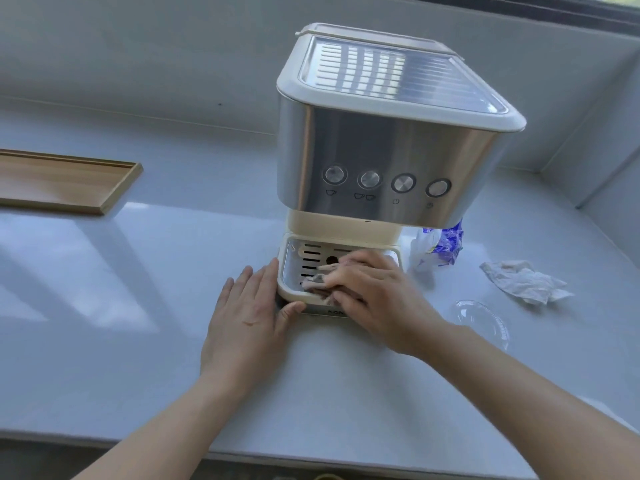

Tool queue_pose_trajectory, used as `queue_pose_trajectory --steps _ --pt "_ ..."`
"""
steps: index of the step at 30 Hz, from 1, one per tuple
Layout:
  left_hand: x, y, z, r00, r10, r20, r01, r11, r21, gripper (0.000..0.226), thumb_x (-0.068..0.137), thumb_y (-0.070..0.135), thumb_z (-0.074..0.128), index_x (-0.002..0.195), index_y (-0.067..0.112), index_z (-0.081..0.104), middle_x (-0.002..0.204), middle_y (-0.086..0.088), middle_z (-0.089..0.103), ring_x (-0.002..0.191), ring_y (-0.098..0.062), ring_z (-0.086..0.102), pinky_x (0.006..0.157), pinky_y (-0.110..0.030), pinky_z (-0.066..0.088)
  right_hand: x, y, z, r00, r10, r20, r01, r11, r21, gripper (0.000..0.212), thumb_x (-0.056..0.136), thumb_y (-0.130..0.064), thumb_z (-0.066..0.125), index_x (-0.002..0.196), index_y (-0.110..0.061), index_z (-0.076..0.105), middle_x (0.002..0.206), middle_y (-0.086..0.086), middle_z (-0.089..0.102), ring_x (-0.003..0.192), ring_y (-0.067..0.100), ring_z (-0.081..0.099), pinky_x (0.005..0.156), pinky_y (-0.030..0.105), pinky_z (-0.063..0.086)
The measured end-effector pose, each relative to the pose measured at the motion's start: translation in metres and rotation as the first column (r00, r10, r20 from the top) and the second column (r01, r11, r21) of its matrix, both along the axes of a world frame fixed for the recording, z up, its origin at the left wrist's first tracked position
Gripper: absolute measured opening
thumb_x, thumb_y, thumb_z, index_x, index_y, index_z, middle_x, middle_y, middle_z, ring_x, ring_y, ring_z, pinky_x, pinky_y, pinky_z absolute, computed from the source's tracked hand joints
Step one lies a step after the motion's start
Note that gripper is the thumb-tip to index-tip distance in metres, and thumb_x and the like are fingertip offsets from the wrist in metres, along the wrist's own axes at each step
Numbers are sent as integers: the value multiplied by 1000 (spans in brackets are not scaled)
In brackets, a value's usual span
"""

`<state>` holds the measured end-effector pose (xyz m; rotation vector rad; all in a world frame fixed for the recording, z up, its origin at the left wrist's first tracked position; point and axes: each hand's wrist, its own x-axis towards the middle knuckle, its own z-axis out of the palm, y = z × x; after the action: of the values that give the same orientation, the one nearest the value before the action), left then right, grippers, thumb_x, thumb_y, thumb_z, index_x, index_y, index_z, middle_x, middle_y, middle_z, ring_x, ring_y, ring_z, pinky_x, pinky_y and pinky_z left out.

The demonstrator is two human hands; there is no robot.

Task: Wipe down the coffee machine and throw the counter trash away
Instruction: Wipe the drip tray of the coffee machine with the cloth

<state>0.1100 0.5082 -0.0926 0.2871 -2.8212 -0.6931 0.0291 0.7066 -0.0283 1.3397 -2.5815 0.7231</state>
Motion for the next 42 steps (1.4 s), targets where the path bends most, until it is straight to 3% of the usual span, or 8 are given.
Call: queue_pose_trajectory --steps 4,9,17,21,25,32,37,42 --pt "0 -2 1 1000 -4 -2 4 1000 4 83 85 71 20 153 24 20 156 5 36 148 -18 19 122 -34 8 0 -4 -2 997 79 -17 -79 996 33 18 93 -20 66 108 -15 72 112 -7 71 115 24 55 96 44 44" --pt "-2 -1 -1 1000 4 -8 -4 1000 -6 79 88 68 22 153 24 20 155 6 37 148 -19 20 123 -36 9 -7 40 -4 995 -20 -101 19 1000 -1 19 96 -24 60 104 -13 74 107 -6 72 106 26 60 94 36 46" --pt "0 -1 1 1000 9 -17 -9 1000 24 60 92 60 36 140 25 40 148 10 45 146 -15 23 122 -35 12 -3 -60 -8 1000 3 -27 -1 997 73 24 96 -30 59 112 -17 70 115 -4 69 112 25 51 97 44 43" --pt "1 -4 2 1000 12 -28 -11 999 49 66 86 70 28 140 33 40 148 16 44 146 -12 23 120 -32 12 -7 -9 -8 997 -59 -51 57 998 -34 16 90 -19 71 104 -18 77 108 -7 73 106 15 54 94 37 47" --pt "0 -2 1 999 22 -34 -20 998 56 68 86 70 26 140 31 39 147 15 45 146 -14 24 121 -33 13 -9 24 -9 983 -168 -72 164 984 -64 15 88 -13 73 101 -17 78 107 -8 73 105 25 58 93 37 48" --pt "1 -3 0 1000 8 -20 -7 1000 22 64 90 66 31 143 30 37 149 16 42 146 -13 23 121 -32 11 -5 -40 -10 998 -24 -52 25 1000 9 21 92 -24 65 111 -19 75 112 -7 71 107 24 56 95 39 45" --pt "1 -1 2 1000 -1 -11 1 1000 -9 69 89 67 21 144 27 33 148 13 42 146 -18 24 121 -34 10 -12 34 -12 970 -211 -118 204 977 -67 17 91 -17 69 107 -18 76 108 -7 72 105 24 59 94 34 48" --pt "2 1 4 1000 -2 16 2 1000 -23 67 91 64 21 145 25 30 150 11 38 147 -17 19 122 -34 8 -10 -28 -11 958 -285 -40 284 959 -21 19 91 -20 68 109 -15 74 110 -5 71 109 28 56 96 35 39"
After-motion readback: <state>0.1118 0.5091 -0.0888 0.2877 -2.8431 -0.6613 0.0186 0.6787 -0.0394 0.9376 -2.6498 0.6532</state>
